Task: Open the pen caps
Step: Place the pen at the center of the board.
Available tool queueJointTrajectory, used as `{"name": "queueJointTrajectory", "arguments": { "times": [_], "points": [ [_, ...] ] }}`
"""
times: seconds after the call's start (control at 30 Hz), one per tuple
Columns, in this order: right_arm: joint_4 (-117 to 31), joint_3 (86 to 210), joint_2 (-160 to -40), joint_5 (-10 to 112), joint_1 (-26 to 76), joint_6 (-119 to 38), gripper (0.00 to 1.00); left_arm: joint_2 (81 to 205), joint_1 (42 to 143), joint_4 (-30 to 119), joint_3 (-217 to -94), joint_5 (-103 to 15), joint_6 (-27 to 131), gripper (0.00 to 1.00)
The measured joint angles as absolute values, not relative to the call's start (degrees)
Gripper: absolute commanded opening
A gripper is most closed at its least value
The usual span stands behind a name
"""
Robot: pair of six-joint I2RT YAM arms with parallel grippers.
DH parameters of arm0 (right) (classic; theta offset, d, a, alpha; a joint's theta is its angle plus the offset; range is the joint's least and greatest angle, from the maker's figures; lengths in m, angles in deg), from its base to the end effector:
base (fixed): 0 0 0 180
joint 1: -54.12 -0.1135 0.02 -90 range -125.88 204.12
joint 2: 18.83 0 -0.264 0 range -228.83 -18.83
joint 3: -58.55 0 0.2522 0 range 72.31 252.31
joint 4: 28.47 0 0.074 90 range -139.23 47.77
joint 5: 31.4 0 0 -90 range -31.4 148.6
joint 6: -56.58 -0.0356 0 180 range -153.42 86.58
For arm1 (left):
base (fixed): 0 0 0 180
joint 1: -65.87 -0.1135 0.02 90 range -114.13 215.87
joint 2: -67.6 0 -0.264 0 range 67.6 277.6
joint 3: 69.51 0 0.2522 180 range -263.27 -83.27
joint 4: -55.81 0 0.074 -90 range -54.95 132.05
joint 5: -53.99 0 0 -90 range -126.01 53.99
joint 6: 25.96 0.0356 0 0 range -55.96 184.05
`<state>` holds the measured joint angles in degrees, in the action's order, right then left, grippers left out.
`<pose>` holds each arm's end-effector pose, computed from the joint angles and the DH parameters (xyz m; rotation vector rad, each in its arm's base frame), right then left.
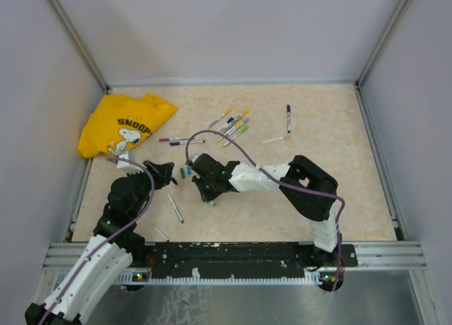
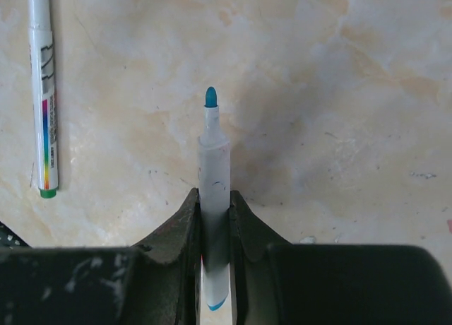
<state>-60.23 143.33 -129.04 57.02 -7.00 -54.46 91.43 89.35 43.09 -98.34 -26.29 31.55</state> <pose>0.1915 0.3493 0.1608 -0.9270 2.5096 0.5454 0.1288 -0.0494 0.2275 -0.2645 1.7179 -0.5804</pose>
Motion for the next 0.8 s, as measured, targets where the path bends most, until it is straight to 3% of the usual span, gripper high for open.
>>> {"name": "queueJointTrajectory", "arguments": {
  "times": [0.17,0.4,0.63,0.8],
  "points": [
    [-60.6,145.1,-130.2,57.9,-6.7,-54.5,0.33,91.0,89.4,42.4,-98.3,-27.0,31.5,0.62],
    [-60.5,145.9,-130.5,58.8,-6.8,-53.5,0.4,90.9,89.4,40.9,-98.3,-29.2,31.1,0.64],
    [-62.1,145.9,-128.1,60.9,-6.6,-49.1,0.48,88.3,89.4,40.7,-98.3,-33.9,29.3,0.74],
    [-62.0,145.1,-117.6,58.7,-4.6,-44.4,0.56,87.2,89.4,41.6,-97.9,-38.0,28.0,0.83]
  ]
}}
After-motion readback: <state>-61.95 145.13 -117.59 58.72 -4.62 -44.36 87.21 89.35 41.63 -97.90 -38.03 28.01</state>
